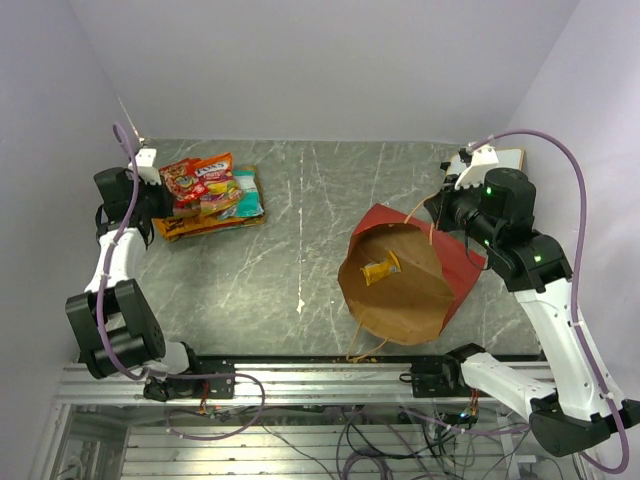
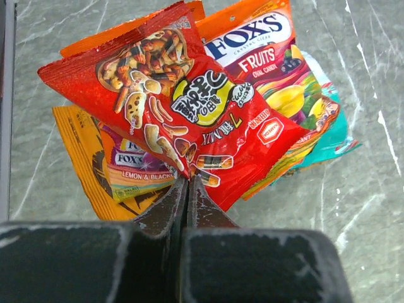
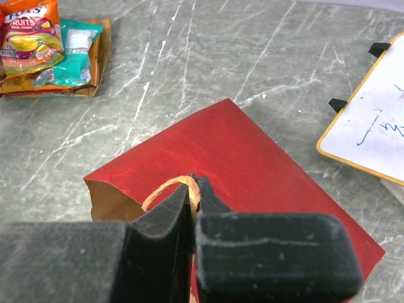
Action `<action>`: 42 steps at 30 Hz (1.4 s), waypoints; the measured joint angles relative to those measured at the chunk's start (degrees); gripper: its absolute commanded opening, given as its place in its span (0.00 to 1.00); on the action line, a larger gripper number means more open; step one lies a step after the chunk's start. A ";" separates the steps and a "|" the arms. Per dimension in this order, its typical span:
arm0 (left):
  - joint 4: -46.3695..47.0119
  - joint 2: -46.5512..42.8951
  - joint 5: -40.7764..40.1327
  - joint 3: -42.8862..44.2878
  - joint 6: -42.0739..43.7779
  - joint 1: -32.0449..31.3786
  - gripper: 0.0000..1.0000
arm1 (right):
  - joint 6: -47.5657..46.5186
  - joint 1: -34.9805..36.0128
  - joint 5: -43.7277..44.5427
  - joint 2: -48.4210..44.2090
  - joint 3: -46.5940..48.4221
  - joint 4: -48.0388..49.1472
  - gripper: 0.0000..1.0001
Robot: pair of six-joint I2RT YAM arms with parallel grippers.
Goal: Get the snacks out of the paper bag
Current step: Place the snack at the center of the board.
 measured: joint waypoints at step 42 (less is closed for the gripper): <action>1.29 2.21 -2.32 0.61 -1.03 2.40 0.59 | -0.90 0.00 0.02 -1.33 -1.66 0.24 0.00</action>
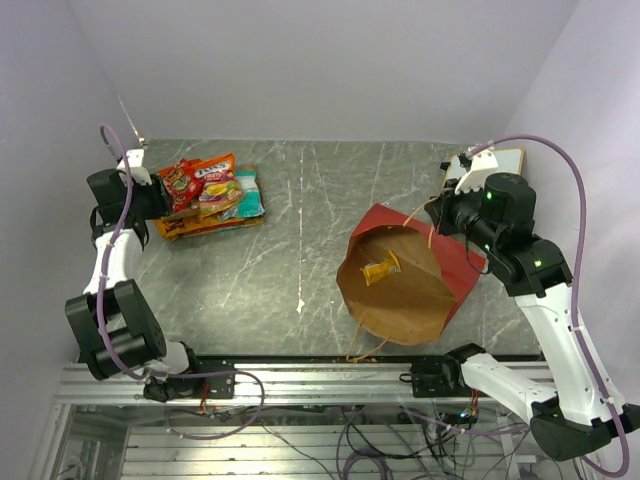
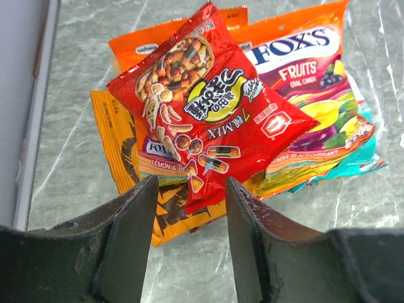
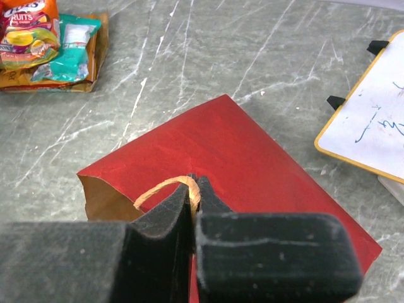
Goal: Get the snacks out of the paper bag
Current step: Place the snack at the center of the board, then take out the snack from the paper bag.
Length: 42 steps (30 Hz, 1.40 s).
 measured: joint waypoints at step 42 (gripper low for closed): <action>-5.05 6.62 -57.75 12.66 -19.69 -107.08 0.79 | 0.04 0.00 0.87 -2.03 -1.29 0.44 0.00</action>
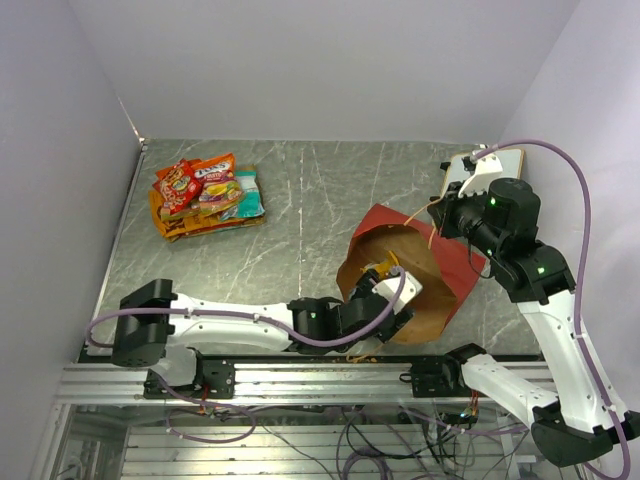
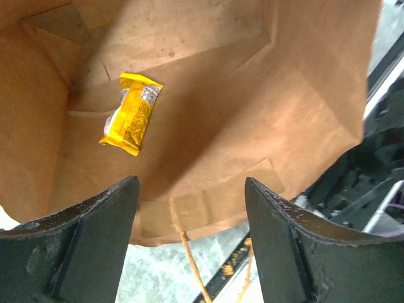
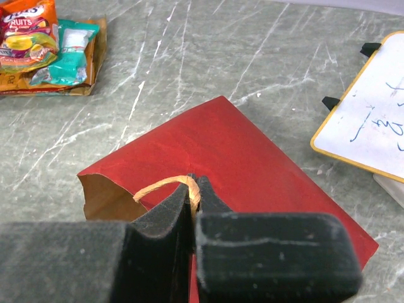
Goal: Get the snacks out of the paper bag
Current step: Take out the snack from the paper bag.
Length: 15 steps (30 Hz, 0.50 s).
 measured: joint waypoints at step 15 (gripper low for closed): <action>10.01 20.24 0.07 0.92 13.35 6.19 0.85 | -0.02 0.00 -0.22 0.11 0.24 -0.61 0.00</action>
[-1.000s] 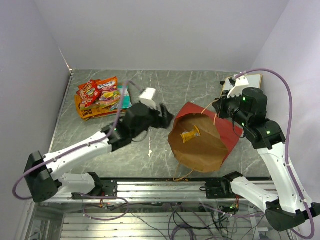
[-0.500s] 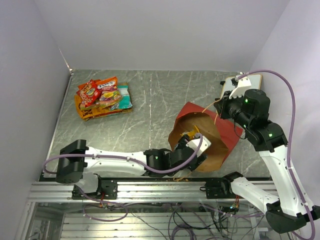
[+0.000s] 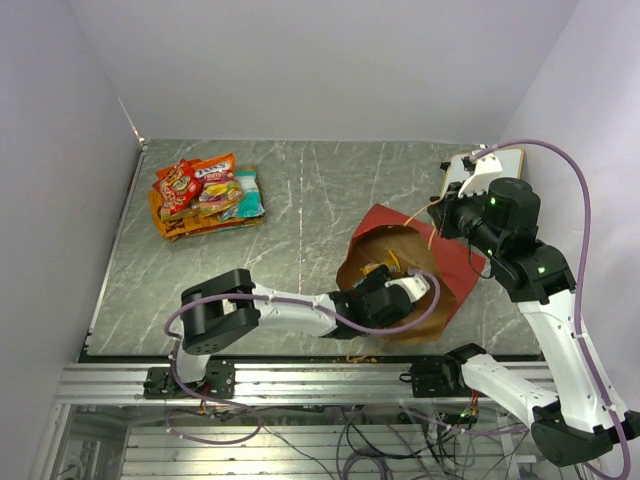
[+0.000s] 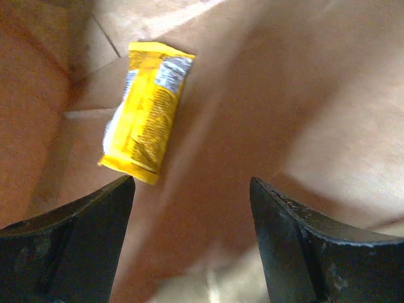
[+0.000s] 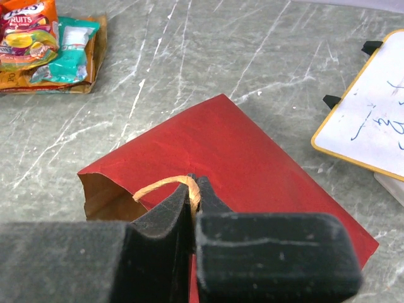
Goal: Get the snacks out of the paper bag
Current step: Take out the snack from the paper bag.
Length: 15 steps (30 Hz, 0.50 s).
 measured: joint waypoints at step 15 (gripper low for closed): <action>-0.70 9.09 10.86 11.91 6.88 11.56 0.91 | 0.00 0.00 0.39 0.00 0.13 0.00 0.00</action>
